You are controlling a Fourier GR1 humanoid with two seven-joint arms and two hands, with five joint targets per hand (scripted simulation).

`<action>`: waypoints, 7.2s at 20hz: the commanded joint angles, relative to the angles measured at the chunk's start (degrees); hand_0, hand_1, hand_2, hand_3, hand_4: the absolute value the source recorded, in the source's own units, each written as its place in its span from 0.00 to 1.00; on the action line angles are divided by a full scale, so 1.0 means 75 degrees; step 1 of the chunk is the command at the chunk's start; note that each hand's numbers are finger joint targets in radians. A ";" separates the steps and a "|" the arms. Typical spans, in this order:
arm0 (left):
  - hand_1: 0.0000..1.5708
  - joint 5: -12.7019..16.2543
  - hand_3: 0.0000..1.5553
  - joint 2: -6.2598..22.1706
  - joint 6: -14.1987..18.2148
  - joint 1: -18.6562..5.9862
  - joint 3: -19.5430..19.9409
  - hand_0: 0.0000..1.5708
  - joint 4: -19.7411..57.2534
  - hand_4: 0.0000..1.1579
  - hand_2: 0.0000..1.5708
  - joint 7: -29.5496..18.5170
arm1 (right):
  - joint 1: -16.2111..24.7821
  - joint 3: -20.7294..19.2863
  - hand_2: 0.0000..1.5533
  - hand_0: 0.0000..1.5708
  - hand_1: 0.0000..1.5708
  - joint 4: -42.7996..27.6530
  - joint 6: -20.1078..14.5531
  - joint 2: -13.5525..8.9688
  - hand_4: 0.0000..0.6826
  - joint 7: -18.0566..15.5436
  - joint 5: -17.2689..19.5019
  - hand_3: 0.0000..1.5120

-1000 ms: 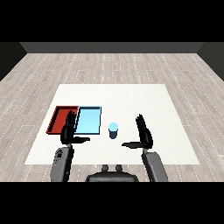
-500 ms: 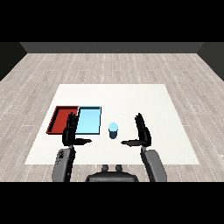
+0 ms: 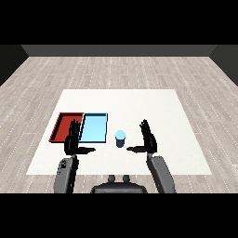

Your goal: Pick the blue can and put it in the blue box

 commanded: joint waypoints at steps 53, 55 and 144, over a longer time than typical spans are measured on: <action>0.00 0.0315 0.00 0.0308 0.0033 -0.0440 0.0496 0.00 0.0153 0.00 0.00 0.0019 | -0.2823 0.2299 0.00 0.00 0.00 0.5176 -0.1251 0.0030 0.00 -0.2366 -0.3519 0.00; 0.00 0.0044 0.00 -0.0157 0.0361 0.0192 -0.0047 0.00 -0.0617 0.00 0.00 0.0143 | -0.3412 0.2247 0.00 0.00 0.00 0.5873 -0.0955 0.0030 0.00 -0.2359 -0.3578 0.00; 0.00 0.1252 0.00 -0.0215 0.2656 -0.2872 -0.3688 0.00 0.3414 0.00 0.00 0.0587 | -0.3835 0.1433 0.92 0.90 0.90 0.1896 -0.1253 0.0030 0.95 0.0027 -0.0251 0.92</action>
